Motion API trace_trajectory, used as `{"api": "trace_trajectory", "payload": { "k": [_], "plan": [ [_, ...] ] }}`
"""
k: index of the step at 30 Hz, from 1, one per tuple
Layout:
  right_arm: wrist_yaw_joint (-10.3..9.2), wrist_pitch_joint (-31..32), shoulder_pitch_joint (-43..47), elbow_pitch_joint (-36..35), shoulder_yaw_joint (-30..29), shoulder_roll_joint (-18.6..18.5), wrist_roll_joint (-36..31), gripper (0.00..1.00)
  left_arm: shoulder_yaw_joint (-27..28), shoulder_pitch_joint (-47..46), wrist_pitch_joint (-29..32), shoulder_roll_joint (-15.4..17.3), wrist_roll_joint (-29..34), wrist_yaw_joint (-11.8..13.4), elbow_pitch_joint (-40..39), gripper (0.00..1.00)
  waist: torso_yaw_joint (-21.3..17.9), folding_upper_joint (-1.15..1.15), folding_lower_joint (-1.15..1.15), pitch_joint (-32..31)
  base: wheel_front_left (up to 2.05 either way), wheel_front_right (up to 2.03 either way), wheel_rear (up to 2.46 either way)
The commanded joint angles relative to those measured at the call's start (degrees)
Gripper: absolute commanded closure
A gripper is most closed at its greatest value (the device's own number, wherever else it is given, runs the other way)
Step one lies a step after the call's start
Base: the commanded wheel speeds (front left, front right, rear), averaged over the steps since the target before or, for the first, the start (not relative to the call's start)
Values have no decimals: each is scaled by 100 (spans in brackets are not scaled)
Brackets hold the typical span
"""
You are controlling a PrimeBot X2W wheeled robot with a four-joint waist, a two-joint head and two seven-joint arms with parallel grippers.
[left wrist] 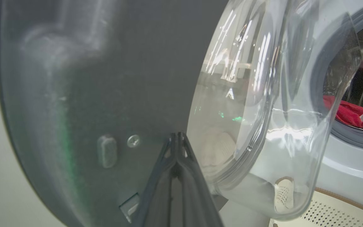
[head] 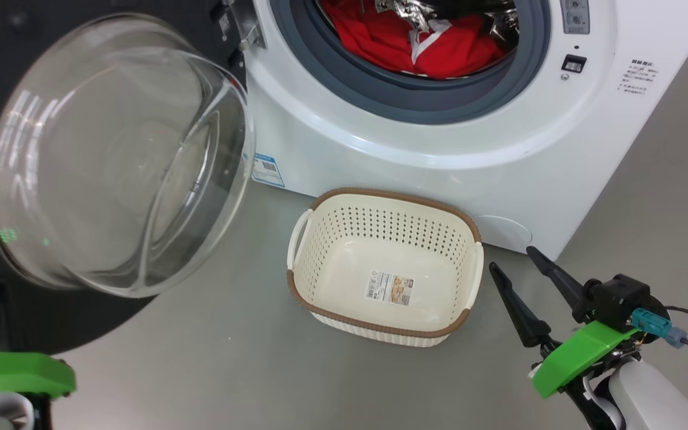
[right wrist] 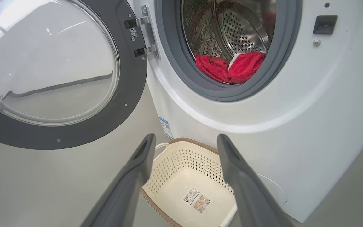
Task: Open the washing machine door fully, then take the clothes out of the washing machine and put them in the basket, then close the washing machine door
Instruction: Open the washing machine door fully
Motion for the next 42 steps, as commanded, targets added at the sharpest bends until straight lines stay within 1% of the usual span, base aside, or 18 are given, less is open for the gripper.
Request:
{"api": "trace_trajectory", "payload": {
  "k": [1,9,15,28,35,39,42],
  "plan": [
    [9,-69,-179,-123,93,-46,-19,0,370,-309,-69,356,59,7,-35,100,-27,0,0,73,0,0,0],
    [9,-69,-311,-131,86,-71,-62,0,938,-749,-70,363,386,-125,490,100,-118,0,0,299,0,0,0],
    [9,-69,-425,-112,120,-105,-79,0,1354,-1110,-70,398,527,-293,901,100,-194,0,0,477,0,0,0],
    [9,-69,-625,-84,212,-120,-102,0,2067,-1713,-71,688,882,-347,1673,100,-352,0,0,692,0,0,0],
    [9,-69,-657,-67,224,-139,-90,0,2321,-1877,-71,772,1074,-439,1953,100,-398,0,0,709,0,0,0],
    [9,-69,-641,-45,218,-135,-81,0,2410,-1908,-71,762,1157,-566,2073,100,-399,0,0,649,0,0,0],
    [9,-69,-622,-34,219,-119,-83,0,2469,-1864,-71,685,1205,-669,2067,100,-394,0,0,576,0,0,0]
  ]
}}
